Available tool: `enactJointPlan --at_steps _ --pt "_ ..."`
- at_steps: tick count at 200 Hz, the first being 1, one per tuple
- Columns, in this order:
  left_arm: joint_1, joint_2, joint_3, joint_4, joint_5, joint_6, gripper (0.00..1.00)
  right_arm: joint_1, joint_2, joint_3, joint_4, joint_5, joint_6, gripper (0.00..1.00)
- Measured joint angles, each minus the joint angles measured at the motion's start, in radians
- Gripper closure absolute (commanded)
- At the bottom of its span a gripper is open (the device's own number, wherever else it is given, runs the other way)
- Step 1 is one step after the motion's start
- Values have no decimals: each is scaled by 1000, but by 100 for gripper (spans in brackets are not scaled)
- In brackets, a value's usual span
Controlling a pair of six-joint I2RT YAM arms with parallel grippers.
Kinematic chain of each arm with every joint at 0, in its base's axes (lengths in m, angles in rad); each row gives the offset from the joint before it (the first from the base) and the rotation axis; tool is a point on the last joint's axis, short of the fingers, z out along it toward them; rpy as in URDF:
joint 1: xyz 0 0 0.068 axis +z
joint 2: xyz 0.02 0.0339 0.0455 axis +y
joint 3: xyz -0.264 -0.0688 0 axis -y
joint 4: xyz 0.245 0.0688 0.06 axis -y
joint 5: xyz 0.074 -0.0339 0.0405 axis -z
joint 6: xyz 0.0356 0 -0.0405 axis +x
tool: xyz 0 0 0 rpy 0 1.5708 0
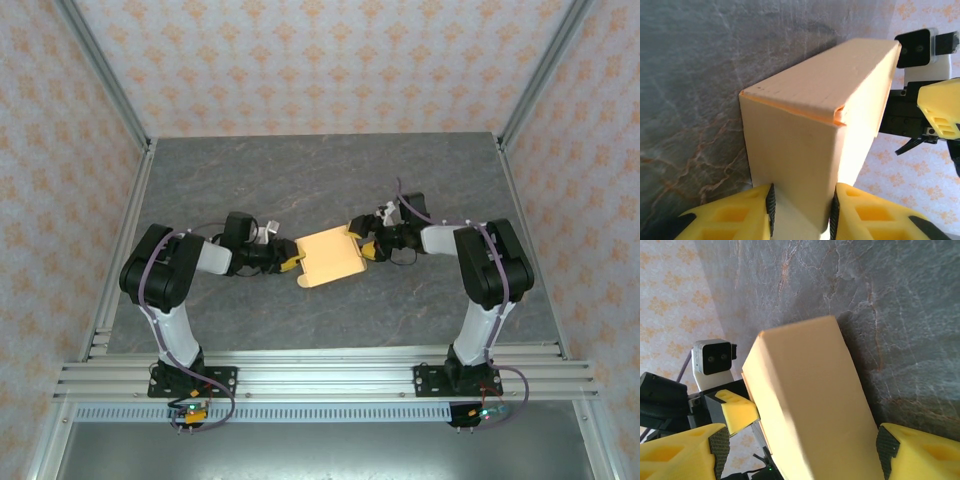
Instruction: Fold the paper box
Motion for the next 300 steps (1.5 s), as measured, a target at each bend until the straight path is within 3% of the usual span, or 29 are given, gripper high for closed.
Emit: enactJointPlan --at_steps 47,123,164,192,215,262,271,300 --pt "28 27 -50 137 53 0 67 -32 -11 -9 -37 -29 -28 21" --pt "37 27 -63 161 60 2 68 -23 -16 -11 -59 -59 -53 22" --pt "41 27 -63 160 64 2 68 51 -10 -11 -14 -63 -7 29" --pt "43 27 -63 158 69 3 66 63 -6 -12 33 -61 48 40" --pt "47 21 -55 138 72 14 57 63 -6 -12 59 -61 72 50" --pt "30 -45 -21 10 29 62 34 65 -6 -15 101 -58 146 58" --pt "28 -69 -23 -8 0 63 22 65 -6 -21 113 -51 171 59" --pt "37 -212 -37 -119 -180 124 13 68 -29 -66 150 -16 276 57"
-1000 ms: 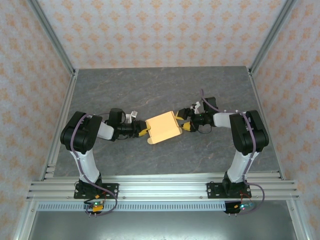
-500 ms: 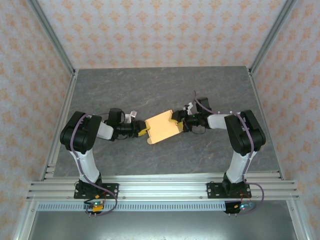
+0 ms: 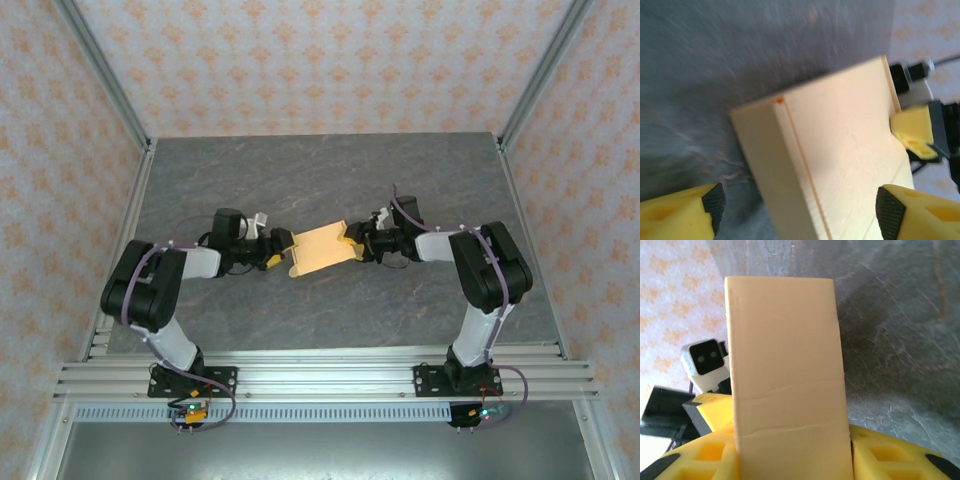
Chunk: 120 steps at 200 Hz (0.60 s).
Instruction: Fold the paper box
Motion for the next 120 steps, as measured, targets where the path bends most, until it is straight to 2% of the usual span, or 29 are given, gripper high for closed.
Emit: enactJointPlan --at_steps 18,23,34,44,64,81,120 --pt "-10 -139 -12 -66 -181 62 9 3 -36 -30 10 36 78 58" --pt "-18 -180 -18 -70 -229 85 2 3 -47 -37 10 45 100 58" --pt "-51 -269 -39 -53 -354 130 0 3 -69 -51 8 65 140 58" --pt "-109 -340 -69 -3 -451 213 0 3 -84 -57 2 85 170 58" --pt "-247 -409 -129 107 -564 425 0 3 -95 -57 -3 113 220 58" --pt "-312 -438 -200 202 -599 588 0 2 -95 -58 -1 125 255 58" --pt "-330 -478 -256 220 -564 942 1 -11 -95 -63 13 131 322 59"
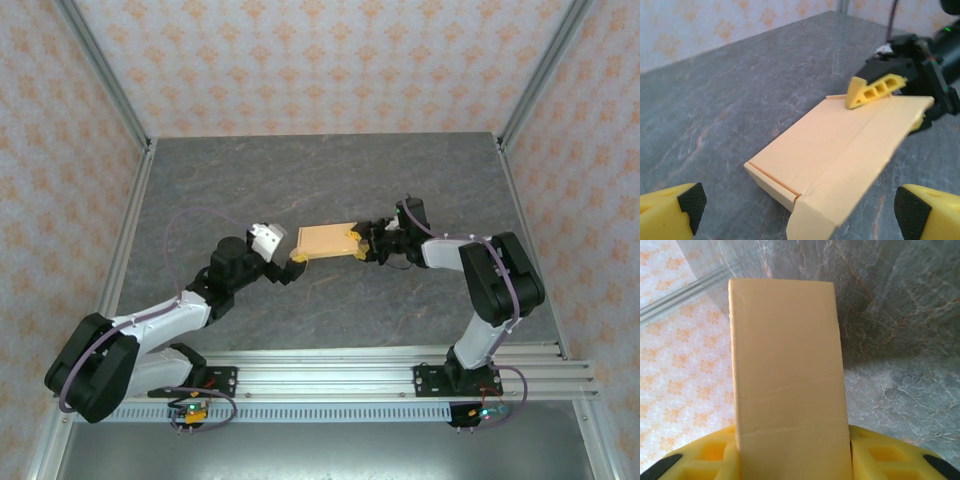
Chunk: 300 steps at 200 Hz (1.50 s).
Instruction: Fold the paper box
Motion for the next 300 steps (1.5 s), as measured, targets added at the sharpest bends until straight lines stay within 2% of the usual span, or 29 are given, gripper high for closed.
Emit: enactJointPlan --at_steps 31,64,78,113,129,140,163,181,211,237,272,300 --pt "-87 45 -3 2 -65 259 1 -20 0 0 -5 0 15 59" --pt "-98 180 29 -1 -132 448 3 -21 -5 0 -19 0 14 60" --pt "-99 243 60 5 -137 503 11 -21 -13 0 -34 0 14 60" --pt "-99 381 144 56 -143 609 19 -21 -42 0 -87 -1 7 60" --pt "-99 426 178 55 -139 650 30 -21 -45 0 -96 -1 4 60" --pt "-99 452 214 29 -130 683 34 -21 -45 0 -97 -2 4 60" --pt "-99 484 249 19 -106 713 41 -24 -45 2 -99 -2 8 59" --pt "-100 492 253 17 -105 725 51 -25 -44 2 -100 -3 14 53" --pt "-106 491 289 -26 -100 733 51 -34 -47 5 -107 13 24 37" --pt "-107 468 306 -88 -82 706 52 -34 -79 5 -162 23 6 29" --pt "-107 438 397 -294 -43 653 53 -45 -203 31 -348 78 -133 22" --pt "-99 439 512 -500 -5 614 52 -61 -328 54 -456 136 -288 21"
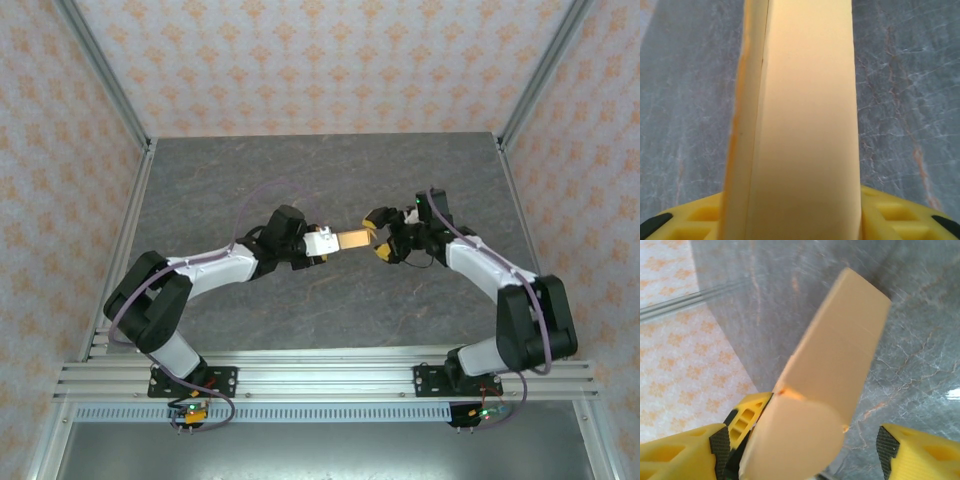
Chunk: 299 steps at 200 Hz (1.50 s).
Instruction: Fold the paper box
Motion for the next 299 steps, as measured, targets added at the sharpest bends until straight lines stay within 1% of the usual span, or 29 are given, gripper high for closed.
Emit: enactJointPlan --at_steps 16,54,62,83,107,118,126,154,186,214,251,277,299 --pt "10 5 58 -101 20 -14 50 -10 -60 -9 -27 55 -95 22" --pt "62 69 185 -303 89 -34 50 -11 -195 -80 -58 249 -378 32" --pt "71 86 206 -335 103 -37 50 -8 -225 -94 -58 276 -439 35" --pt "89 114 245 -399 133 -41 49 27 -288 -116 -53 324 -622 37" --pt "90 116 255 -443 167 -41 49 92 -294 -114 -34 362 -810 42" --pt "90 116 256 -452 178 -41 49 110 -275 -105 -31 372 -865 46" --pt "90 117 256 -459 187 -41 49 118 -246 -89 -31 376 -901 47" --pt "90 128 271 -472 199 -40 49 144 -129 -11 -21 388 -953 50" --pt "93 137 284 -481 212 -41 49 189 -57 41 -24 388 -981 52" --pt "94 152 304 -489 216 -41 49 203 -34 54 -33 398 -993 57" --pt "95 162 316 -494 216 -40 49 203 0 80 -63 449 -996 72" --pt "95 162 316 -496 216 -40 49 218 43 134 -94 490 -991 73" --pt "95 163 317 -496 216 -40 49 263 85 191 -129 547 -981 76"
